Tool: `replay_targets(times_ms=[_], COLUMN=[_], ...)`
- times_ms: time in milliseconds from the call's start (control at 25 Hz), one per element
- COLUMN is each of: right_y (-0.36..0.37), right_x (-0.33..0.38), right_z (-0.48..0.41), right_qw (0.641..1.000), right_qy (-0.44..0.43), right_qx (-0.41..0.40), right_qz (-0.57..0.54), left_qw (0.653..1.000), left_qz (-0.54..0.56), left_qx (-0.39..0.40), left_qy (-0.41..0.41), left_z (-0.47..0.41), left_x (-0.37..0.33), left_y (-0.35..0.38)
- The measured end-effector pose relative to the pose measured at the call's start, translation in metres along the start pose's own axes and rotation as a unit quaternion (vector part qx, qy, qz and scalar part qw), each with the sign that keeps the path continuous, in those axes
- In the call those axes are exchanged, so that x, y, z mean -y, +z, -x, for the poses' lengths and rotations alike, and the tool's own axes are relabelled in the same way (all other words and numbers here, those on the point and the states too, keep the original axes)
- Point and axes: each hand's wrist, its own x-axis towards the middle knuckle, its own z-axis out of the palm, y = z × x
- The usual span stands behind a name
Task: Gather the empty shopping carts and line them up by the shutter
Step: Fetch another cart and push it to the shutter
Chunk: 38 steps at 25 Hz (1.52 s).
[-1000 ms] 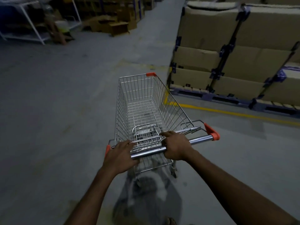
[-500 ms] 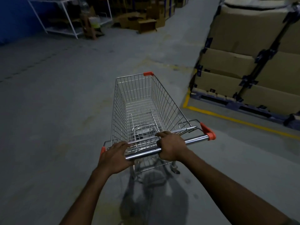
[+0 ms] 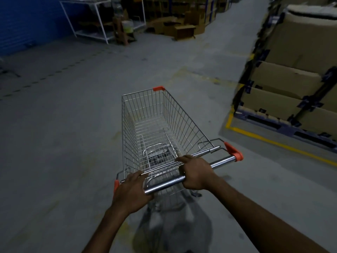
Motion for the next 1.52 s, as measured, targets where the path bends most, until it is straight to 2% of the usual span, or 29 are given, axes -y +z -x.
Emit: replay_targets(times_ms=[320,440,640,800,1160,1280,1360,1440,1520], right_y=[-0.009,-0.011,-0.010,-0.013,-0.030,-0.052,-0.073,-0.094,-0.106], right_x=[0.086,0.116,0.153,0.162,0.166,0.166,0.164,0.159,0.152], right_z=[-0.094,-0.131,-0.191,-0.232,-0.348,-0.397,-0.431,-0.467,-0.499], right_qw=[0.999,0.999,0.998,0.996,0.995,0.994,0.992,0.987,0.983], right_qy=[-0.054,-0.042,-0.018,-0.022,-0.063,-0.091,-0.120,-0.139,-0.152], right_qx=[0.001,-0.001,-0.051,-0.082,-0.074,-0.044,0.021,0.080,0.105], right_qz=[0.008,0.022,0.028,0.012,-0.034,-0.033,-0.026,-0.014,0.006], left_qw=[0.997,0.994,0.993,0.989,0.978,0.978,0.980,0.975,0.965], left_qz=[0.014,0.022,0.031,0.045,0.021,-0.006,-0.025,0.004,0.047], left_qx=[-0.051,-0.073,-0.055,-0.085,-0.111,-0.111,-0.085,-0.065,-0.066], left_qy=[-0.064,-0.078,-0.101,-0.115,-0.174,-0.178,-0.181,-0.211,-0.250], left_z=[0.012,0.011,-0.008,-0.029,-0.099,-0.129,-0.152,-0.174,-0.194], left_x=[0.107,0.142,0.202,0.245,0.311,0.328,0.334,0.337,0.342], left_y=[-0.018,-0.031,-0.060,-0.077,-0.106,-0.119,-0.131,-0.144,-0.156])
